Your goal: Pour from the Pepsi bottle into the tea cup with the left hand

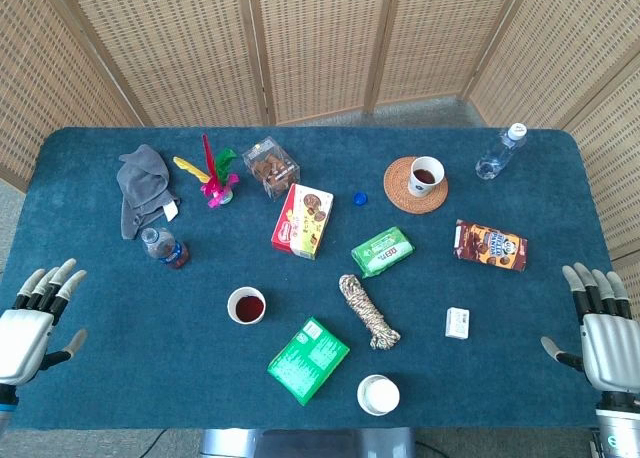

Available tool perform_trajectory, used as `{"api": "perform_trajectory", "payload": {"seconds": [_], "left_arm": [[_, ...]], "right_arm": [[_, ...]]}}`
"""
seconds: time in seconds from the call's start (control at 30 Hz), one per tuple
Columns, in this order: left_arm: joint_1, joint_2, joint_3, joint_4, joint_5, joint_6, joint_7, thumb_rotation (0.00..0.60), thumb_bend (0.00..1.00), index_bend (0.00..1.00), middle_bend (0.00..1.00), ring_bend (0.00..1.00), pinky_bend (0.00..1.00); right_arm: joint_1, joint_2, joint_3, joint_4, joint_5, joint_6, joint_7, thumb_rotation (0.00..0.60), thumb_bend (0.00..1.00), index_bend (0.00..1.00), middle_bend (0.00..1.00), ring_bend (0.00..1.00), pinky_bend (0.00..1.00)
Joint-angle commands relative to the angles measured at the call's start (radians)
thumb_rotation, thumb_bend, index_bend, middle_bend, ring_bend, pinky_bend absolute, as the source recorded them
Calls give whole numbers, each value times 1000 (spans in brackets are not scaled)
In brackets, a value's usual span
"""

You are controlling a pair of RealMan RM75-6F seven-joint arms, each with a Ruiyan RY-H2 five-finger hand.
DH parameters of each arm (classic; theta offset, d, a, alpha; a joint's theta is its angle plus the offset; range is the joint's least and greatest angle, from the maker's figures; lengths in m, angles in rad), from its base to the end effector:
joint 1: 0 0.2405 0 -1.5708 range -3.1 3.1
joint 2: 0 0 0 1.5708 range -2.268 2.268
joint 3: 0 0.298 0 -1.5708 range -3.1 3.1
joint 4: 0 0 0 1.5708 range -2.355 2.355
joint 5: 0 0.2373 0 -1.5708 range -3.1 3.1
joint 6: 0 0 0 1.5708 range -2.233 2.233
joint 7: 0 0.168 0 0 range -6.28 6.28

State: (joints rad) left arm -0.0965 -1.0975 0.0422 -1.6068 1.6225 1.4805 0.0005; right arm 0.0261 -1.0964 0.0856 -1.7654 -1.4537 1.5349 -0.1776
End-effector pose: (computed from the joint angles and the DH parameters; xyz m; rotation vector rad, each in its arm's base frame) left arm -0.3507 0.1910 0.1379 -1.5570 -0.8970 -0.8913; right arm -0.3392 -0.1958 0.1616 1.2944 -0.8673 0.8519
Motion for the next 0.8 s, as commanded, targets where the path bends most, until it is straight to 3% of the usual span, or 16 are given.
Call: {"api": "perform_trajectory", "payload": {"seconds": [0.03,0.47,0.8], "left_arm": [[0,0,-1,0,0,0,1,600,396,0,0,0,0],[-25,24,11,21,-3,-55,-95,600,388,0,0,0,0],[-75,42,18,145,34,-87,-406,600,370,0,0,0,0]], "right_arm": [[0,0,0,0,0,0,0,600,80,0,0,0,0],[2,4,1,-8,3,-5,2,600,82,0,0,0,0],[7,0,-4,-11,2,-17,-4,600,79,0,0,0,0]]}}
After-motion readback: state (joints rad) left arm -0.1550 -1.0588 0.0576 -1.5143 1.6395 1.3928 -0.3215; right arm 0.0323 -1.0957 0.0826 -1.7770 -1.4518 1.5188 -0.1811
